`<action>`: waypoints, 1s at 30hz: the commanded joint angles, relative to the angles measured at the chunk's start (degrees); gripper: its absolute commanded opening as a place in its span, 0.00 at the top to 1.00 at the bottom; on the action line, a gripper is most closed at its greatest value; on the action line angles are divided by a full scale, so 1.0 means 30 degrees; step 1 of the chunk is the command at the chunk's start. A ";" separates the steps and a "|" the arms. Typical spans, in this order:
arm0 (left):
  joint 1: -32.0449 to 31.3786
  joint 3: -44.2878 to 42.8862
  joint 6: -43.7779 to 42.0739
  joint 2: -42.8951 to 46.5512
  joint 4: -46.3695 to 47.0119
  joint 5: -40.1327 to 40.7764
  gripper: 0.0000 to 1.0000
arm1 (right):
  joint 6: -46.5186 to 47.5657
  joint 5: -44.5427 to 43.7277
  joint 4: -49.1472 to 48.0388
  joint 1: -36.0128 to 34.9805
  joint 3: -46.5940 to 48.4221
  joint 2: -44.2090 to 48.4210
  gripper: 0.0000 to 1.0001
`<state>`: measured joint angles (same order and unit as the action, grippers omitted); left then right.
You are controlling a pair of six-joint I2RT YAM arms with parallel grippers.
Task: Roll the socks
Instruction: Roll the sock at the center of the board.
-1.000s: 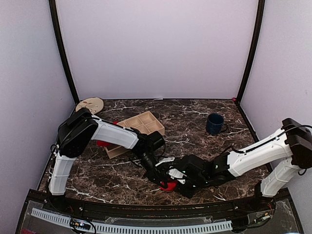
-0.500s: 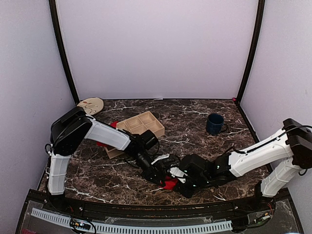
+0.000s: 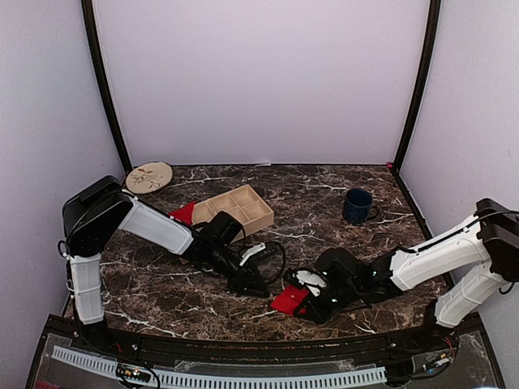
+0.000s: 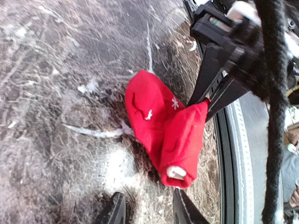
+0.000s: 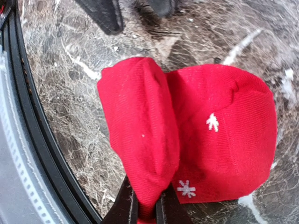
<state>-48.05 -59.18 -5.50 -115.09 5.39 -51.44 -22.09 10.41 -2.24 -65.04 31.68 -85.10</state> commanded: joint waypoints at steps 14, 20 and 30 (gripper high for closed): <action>-0.2366 0.3934 -0.1666 0.4216 0.6891 0.5970 0.58 | -0.3515 0.6099 -0.3813 0.2963 -0.2551 0.0192 1.00; -0.3524 0.2887 -0.4387 0.3734 0.4852 0.6551 0.55 | -0.4112 0.7667 -0.4816 0.3742 -0.3140 -0.0089 1.00; -0.4374 0.1314 -0.7963 0.2796 0.2408 0.7401 0.53 | -0.4196 0.9192 -0.5358 0.4067 -0.3229 -0.0633 1.00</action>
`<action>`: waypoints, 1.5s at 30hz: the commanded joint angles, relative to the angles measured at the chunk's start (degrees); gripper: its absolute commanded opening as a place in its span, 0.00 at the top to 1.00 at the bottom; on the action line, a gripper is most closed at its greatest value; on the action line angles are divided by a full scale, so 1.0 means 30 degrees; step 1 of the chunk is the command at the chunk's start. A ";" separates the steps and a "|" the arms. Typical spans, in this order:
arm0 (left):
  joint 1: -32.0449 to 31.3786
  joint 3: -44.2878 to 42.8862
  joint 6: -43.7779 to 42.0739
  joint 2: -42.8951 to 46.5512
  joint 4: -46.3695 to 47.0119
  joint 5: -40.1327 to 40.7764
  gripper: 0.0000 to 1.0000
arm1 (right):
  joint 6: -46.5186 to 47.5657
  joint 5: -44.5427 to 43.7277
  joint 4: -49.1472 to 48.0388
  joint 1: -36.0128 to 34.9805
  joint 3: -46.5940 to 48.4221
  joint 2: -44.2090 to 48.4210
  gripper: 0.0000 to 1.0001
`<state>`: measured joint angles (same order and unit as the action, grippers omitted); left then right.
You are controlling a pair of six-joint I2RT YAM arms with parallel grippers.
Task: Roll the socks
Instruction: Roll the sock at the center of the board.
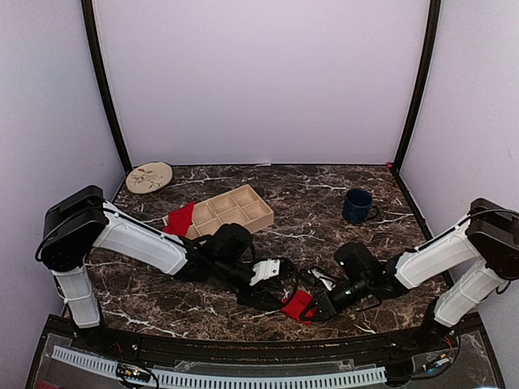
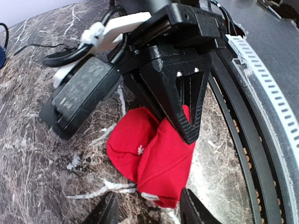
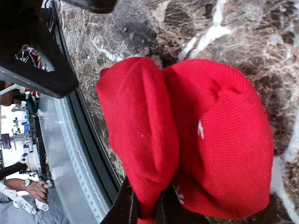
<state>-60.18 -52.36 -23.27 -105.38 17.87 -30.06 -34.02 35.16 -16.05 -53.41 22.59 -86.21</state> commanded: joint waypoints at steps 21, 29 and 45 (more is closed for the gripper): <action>-0.1289 -0.3659 -0.4210 -0.2550 -0.4984 -0.0347 0.53 | -0.0064 0.2276 -0.1167 0.0547 -0.0229 -0.0721 1.00; -0.1296 -0.4394 -0.4529 -0.3189 -0.6053 -0.1505 0.80 | 0.0281 0.2416 -0.0768 0.0604 0.0110 -0.0959 1.00; -0.0635 -0.4522 -0.4239 -0.3705 -0.9430 -0.1504 1.00 | 0.2081 0.0945 0.2799 0.0864 0.1848 -0.0383 0.65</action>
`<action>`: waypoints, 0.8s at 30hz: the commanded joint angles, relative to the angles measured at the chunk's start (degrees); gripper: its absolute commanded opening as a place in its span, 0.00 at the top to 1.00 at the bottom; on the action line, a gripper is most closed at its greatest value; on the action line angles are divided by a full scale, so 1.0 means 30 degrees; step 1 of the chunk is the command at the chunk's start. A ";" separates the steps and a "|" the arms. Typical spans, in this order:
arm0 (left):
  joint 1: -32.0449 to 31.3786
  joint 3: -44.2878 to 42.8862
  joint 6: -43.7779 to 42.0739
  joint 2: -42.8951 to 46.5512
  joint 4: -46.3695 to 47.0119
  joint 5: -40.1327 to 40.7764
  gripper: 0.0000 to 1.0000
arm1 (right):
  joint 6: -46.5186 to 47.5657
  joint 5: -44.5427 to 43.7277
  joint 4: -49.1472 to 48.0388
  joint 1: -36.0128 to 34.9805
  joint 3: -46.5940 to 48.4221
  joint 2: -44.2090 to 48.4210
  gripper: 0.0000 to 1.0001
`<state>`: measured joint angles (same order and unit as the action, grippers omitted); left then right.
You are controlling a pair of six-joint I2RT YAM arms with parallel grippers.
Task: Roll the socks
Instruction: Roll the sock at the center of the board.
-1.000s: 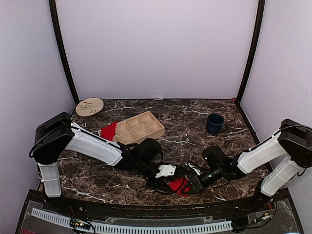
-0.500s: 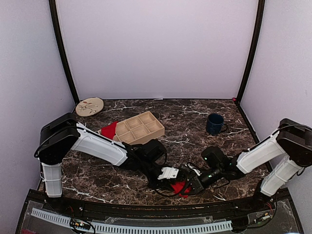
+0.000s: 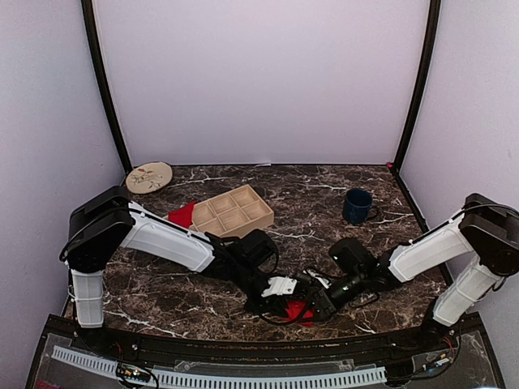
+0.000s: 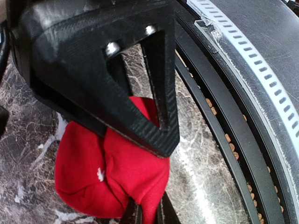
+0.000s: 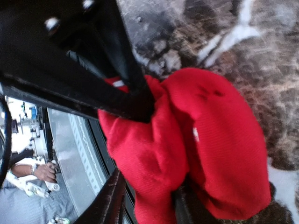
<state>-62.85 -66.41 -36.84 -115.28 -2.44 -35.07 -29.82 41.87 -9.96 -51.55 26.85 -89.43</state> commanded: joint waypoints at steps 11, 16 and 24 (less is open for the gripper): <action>0.1321 -0.2208 0.1900 -0.1704 -0.5846 -0.1974 1.00 | 0.0809 -0.4509 0.2507 0.0301 -0.0413 0.3920 0.58; 0.1669 -0.4212 0.2384 -0.2956 -0.7984 -0.3548 1.00 | 0.1195 -0.6806 0.3430 0.0103 -0.0729 0.5926 0.58; 0.2185 -0.6083 0.3379 -0.4449 -0.9741 -0.5560 1.00 | 0.1741 -1.1595 0.3787 -0.2915 -0.1317 0.8471 0.58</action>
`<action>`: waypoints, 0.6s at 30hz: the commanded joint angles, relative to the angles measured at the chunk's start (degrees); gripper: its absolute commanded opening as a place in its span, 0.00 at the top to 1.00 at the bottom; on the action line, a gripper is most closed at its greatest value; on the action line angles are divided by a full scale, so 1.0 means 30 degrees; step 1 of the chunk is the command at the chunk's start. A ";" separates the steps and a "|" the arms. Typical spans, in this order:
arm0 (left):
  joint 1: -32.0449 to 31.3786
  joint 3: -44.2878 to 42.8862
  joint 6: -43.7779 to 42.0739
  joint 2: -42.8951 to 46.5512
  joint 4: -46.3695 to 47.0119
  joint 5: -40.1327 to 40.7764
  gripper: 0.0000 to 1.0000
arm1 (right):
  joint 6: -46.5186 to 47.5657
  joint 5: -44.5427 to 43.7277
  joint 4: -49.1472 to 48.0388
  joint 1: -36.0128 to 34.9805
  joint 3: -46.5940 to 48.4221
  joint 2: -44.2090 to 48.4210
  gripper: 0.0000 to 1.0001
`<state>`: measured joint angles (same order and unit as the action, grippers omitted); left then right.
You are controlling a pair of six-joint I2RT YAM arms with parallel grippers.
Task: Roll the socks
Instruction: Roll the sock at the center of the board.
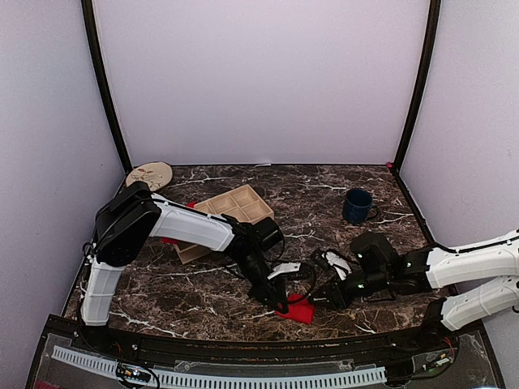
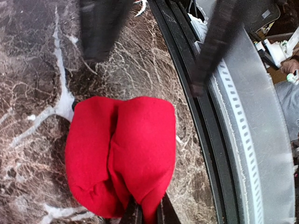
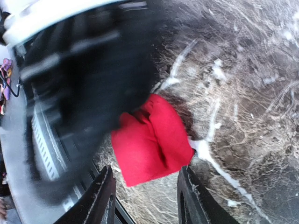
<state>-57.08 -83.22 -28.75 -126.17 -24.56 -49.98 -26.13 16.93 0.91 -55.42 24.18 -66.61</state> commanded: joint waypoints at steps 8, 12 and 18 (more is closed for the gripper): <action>0.0676 -0.1411 0.0750 -0.1704 -0.4084 -0.1215 1.00 | 0.0655 -0.5967 -0.0759 -0.4528 -0.0274 -0.0326 0.58; 0.0803 -0.1714 0.0636 -0.1915 -0.4560 -0.1577 1.00 | 0.1001 -0.6635 -0.0814 -0.5459 0.0374 -0.1587 0.57; 0.0833 -0.1977 0.0274 -0.2249 -0.5143 -0.1843 1.00 | 0.1673 -0.7544 -0.0792 -0.5939 0.1384 -0.2945 0.56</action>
<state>-54.74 -88.82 -26.81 -130.98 -34.96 -57.19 -23.11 -2.13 0.25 -72.38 25.34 -74.17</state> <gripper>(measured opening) 0.089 0.438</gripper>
